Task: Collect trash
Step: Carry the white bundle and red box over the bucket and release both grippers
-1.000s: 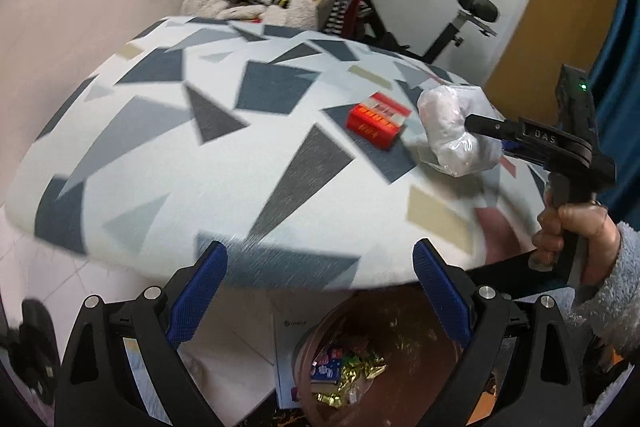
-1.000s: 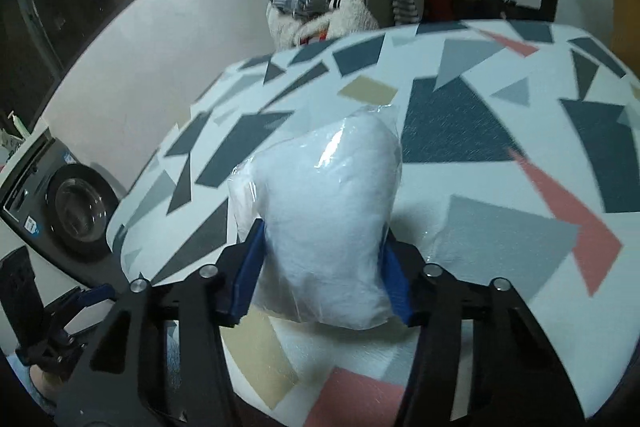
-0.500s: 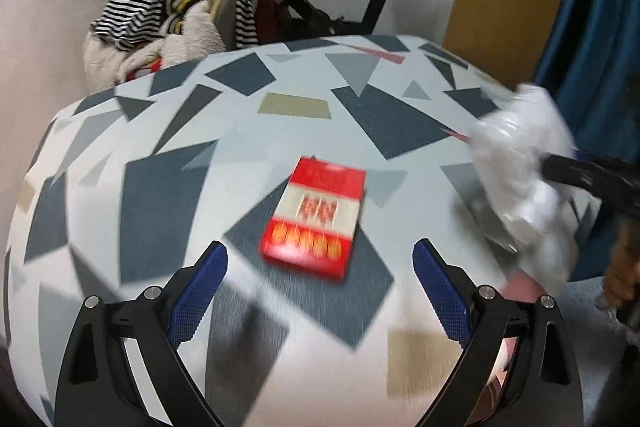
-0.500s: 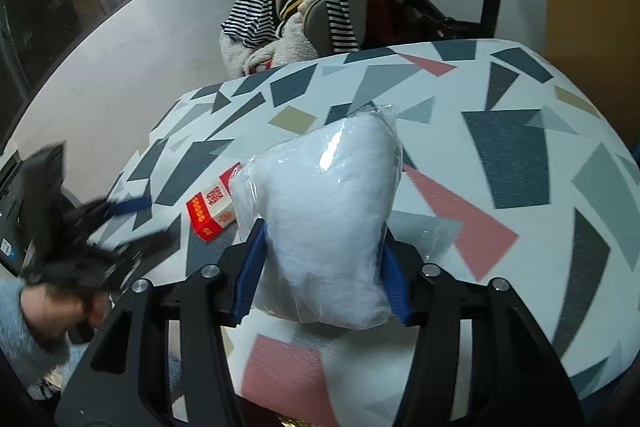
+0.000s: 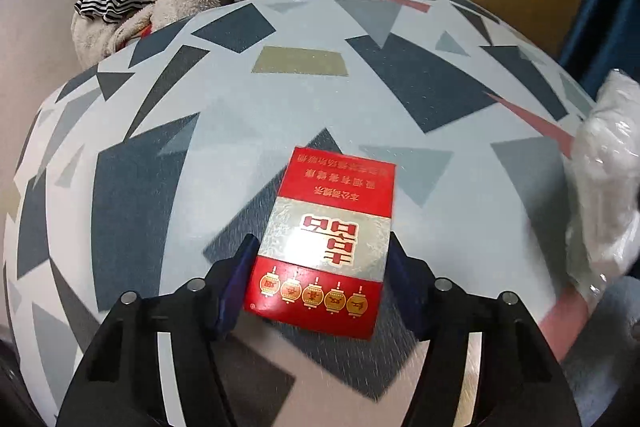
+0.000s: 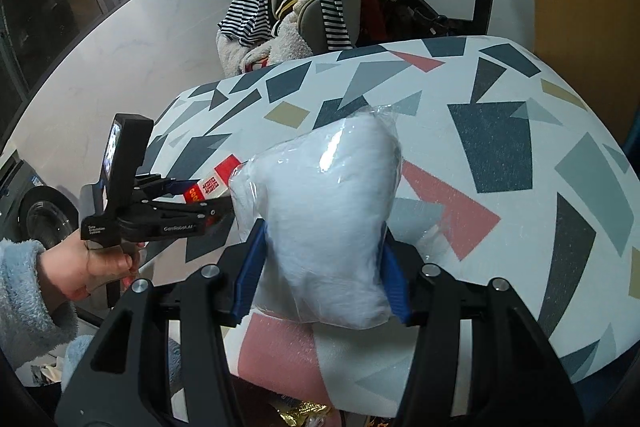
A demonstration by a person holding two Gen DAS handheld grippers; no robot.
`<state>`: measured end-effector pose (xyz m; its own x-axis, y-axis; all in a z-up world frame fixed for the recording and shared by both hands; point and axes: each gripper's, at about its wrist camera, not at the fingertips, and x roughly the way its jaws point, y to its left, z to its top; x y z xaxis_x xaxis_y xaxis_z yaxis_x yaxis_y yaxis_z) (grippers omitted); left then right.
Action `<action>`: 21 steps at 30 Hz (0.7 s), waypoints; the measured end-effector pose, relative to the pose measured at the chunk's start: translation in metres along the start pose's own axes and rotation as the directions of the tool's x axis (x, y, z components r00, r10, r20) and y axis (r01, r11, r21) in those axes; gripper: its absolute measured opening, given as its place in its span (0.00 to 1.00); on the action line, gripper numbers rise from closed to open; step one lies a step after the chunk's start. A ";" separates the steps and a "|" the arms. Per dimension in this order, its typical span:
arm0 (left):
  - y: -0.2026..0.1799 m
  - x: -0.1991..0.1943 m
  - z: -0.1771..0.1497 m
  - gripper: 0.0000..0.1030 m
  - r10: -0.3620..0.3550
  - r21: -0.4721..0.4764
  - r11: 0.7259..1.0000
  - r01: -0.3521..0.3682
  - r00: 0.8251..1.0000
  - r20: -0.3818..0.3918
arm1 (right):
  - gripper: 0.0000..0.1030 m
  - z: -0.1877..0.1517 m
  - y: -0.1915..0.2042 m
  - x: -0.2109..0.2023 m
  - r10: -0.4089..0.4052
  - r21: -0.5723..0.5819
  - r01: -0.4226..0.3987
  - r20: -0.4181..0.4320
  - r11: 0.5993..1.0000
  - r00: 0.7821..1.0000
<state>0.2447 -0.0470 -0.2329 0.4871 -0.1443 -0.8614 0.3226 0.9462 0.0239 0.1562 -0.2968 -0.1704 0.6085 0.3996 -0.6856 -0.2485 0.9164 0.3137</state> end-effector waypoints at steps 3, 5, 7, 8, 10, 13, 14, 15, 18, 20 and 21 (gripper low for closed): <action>0.002 -0.027 -0.010 0.58 -0.055 -0.036 0.998 0.057 0.997 0.059 | 0.52 -0.004 0.007 -0.005 0.005 -0.020 -0.005 0.005 1.000 1.000; 0.001 -0.052 -0.020 0.58 -0.086 -0.059 0.994 0.092 0.991 0.105 | 0.52 -0.007 0.010 -0.006 0.006 -0.031 -0.006 0.006 1.000 1.000; -0.004 -0.079 -0.032 0.57 -0.113 -0.075 0.989 0.126 0.981 0.157 | 0.52 -0.013 0.017 -0.010 0.014 -0.055 -0.014 0.005 0.998 1.000; -0.007 -0.089 -0.037 0.57 -0.116 -0.078 0.988 0.131 0.978 0.173 | 0.52 -0.013 0.017 -0.011 0.015 -0.056 -0.015 0.005 0.998 1.000; -0.012 -0.112 -0.051 0.57 -0.132 -0.090 0.984 0.154 0.968 0.212 | 0.52 -0.020 0.023 -0.015 0.025 -0.074 -0.025 -0.001 0.997 1.000; -0.022 -0.144 -0.074 0.57 -0.147 -0.096 0.980 0.177 0.955 0.256 | 0.52 -0.031 0.031 -0.020 0.036 -0.093 -0.038 -0.019 0.995 0.999; -0.025 -0.154 -0.083 0.57 -0.149 -0.094 0.979 0.180 0.952 0.269 | 0.52 -0.034 0.033 -0.021 0.038 -0.098 -0.040 -0.024 0.994 0.999; -0.028 -0.164 -0.092 0.57 -0.147 -0.093 0.979 0.180 0.949 0.280 | 0.52 -0.040 0.036 -0.023 0.040 -0.107 -0.043 -0.031 0.993 0.999; -0.035 -0.184 -0.112 0.57 -0.152 -0.089 0.978 0.186 0.942 0.298 | 0.52 -0.058 0.046 -0.028 0.054 -0.134 -0.061 -0.055 0.989 0.997; -0.038 -0.195 -0.127 0.57 -0.154 -0.089 0.978 0.189 0.940 0.305 | 0.52 -0.065 0.051 -0.030 0.058 -0.149 -0.067 -0.063 0.987 0.996; -0.039 -0.199 -0.132 0.57 -0.154 -0.091 0.977 0.190 0.939 0.308 | 0.52 -0.072 0.054 -0.031 0.060 -0.165 -0.071 -0.071 0.984 0.996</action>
<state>0.0280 -0.0168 -0.1300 0.6576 -0.3703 -0.6560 0.3338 0.9239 -0.1869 0.0700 -0.2581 -0.1794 0.5373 0.4543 -0.7106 -0.4117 0.8766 0.2492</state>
